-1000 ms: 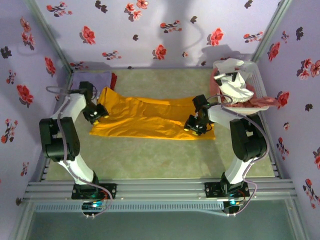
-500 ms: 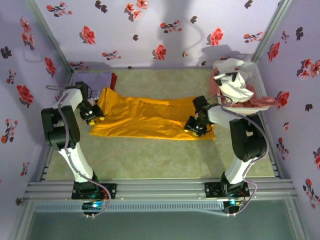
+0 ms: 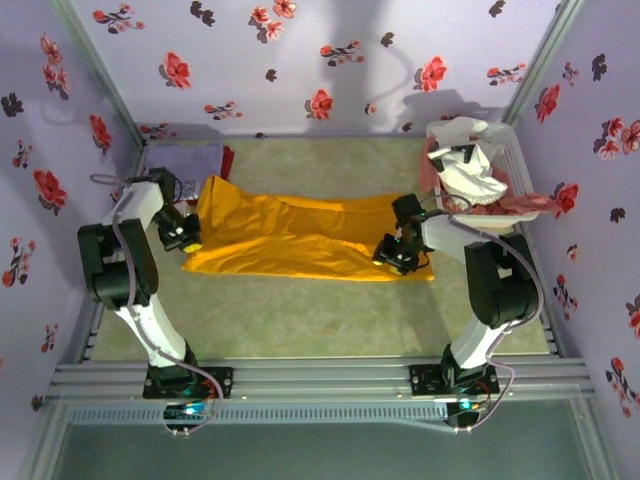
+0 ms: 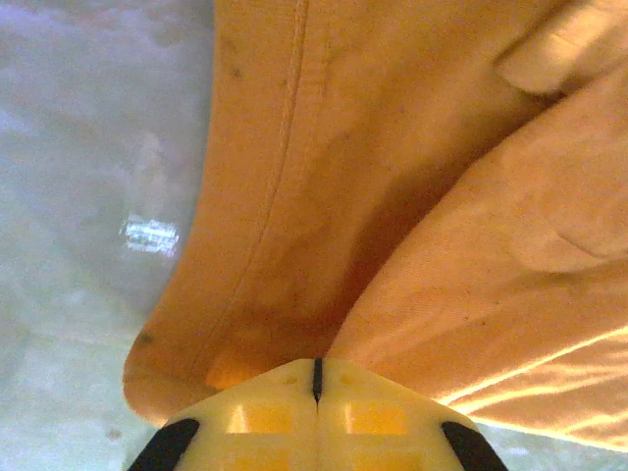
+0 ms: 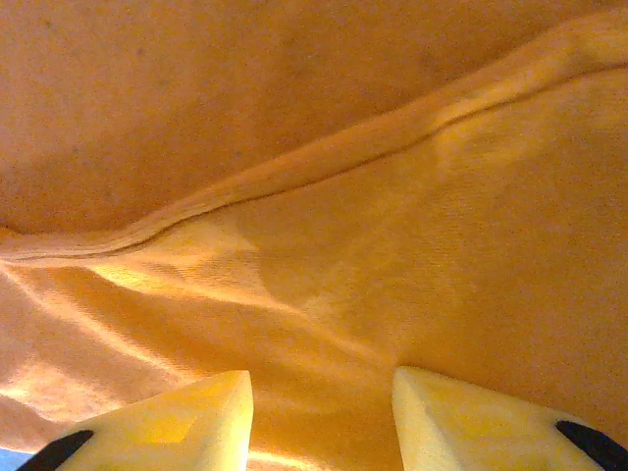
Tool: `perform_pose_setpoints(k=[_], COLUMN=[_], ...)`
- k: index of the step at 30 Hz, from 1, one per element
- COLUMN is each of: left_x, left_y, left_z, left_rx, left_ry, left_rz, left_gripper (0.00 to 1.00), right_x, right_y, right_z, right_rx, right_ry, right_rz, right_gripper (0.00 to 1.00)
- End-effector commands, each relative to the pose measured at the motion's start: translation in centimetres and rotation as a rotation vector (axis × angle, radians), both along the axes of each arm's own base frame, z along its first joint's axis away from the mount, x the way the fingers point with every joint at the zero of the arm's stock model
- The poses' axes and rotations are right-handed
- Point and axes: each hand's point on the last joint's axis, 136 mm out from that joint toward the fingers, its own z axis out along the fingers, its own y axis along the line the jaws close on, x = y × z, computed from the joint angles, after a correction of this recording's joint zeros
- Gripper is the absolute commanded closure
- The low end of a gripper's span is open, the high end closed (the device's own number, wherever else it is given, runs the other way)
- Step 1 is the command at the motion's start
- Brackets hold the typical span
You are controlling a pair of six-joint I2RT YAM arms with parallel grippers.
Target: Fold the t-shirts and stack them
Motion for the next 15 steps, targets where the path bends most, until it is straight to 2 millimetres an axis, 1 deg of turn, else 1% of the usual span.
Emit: perform_pose_setpoints(k=[1, 4, 7, 11, 15], left_x=[-1.3, -2.5, -3.9, -6.1, -8.0], left_y=[0.2, 0.0, 0.0, 0.9, 1.4], left_z=[2.6, 3.3, 3.2, 2.6, 1.3], left_rx=[0.014, 0.012, 0.015, 0.066, 0.084], left_ry=[-0.035, -0.025, 0.022, 0.100, 0.160], left_rz=[0.021, 0.025, 0.025, 0.053, 0.085], left_gripper=[1.00, 1.00, 1.00, 1.00, 1.00], right_x=[-1.3, -1.4, -1.6, -2.3, -3.5], right_y=[-1.7, -2.0, -2.5, -3.3, -4.3], right_z=[-0.4, -0.9, -1.3, -1.6, -1.6], right_rx=[-0.052, -0.055, -0.068, -0.113, -0.158], right_ry=[0.035, 0.052, 0.069, 0.102, 0.130], right_rz=[-0.007, -0.007, -0.014, -0.014, -0.026], right_gripper=[0.56, 0.56, 0.56, 0.56, 0.56])
